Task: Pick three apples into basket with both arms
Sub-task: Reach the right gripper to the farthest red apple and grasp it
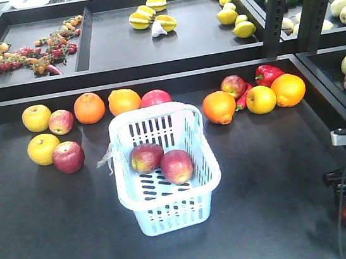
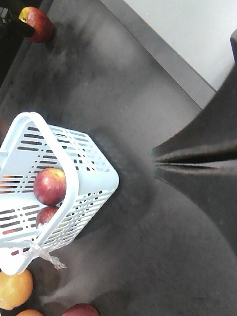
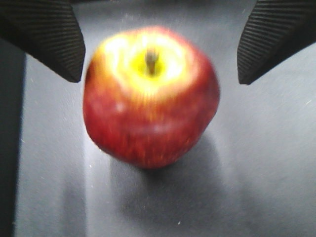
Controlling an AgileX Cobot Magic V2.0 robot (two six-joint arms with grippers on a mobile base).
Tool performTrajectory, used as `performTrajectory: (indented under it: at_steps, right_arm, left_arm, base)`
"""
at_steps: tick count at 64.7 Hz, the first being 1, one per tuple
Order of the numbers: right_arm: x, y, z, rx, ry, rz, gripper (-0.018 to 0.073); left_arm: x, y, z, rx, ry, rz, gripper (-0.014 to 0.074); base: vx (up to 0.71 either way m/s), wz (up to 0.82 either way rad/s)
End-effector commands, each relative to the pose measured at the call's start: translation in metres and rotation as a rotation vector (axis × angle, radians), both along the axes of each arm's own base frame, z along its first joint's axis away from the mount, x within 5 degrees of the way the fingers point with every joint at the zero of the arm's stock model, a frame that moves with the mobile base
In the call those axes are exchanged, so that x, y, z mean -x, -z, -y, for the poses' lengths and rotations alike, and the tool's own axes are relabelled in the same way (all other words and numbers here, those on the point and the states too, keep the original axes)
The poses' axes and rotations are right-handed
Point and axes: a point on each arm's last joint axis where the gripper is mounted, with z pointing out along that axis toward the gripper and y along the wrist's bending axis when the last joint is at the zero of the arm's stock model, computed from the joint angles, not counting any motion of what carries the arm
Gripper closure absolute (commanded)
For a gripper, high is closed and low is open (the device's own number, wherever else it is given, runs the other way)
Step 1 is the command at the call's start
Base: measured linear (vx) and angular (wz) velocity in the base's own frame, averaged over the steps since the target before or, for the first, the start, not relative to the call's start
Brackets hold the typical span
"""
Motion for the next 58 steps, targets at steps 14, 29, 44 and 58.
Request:
performTrajectory:
  at_steps: [14, 29, 44, 58]
  right_arm:
    - [-0.008, -0.002, 0.005, 0.029, -0.003, 0.056, -0.0041]
    - [-0.011, 0.001, 0.005, 0.032, -0.007, 0.076, -0.0012]
    - [-0.011, -0.001, 0.005, 0.031, -0.013, 0.076, 0.0119]
    - [-0.012, -0.039, 0.003, 0.018, -0.013, 0.169, 0.0236]
  left_arm:
    - [-0.004, -0.012, 0.001, 0.056, -0.023, 0.052, 0.0603]
    - [-0.004, -0.012, 0.001, 0.056, -0.023, 0.052, 0.0603]
    - [-0.004, -0.012, 0.001, 0.056, -0.023, 0.052, 0.0603]
    - [-0.004, -0.012, 0.001, 0.056, -0.023, 0.052, 0.0603]
  base:
    - [0.0, 0.0]
    - [0.0, 0.0]
    - [0.0, 0.0]
    - [0.0, 0.0]
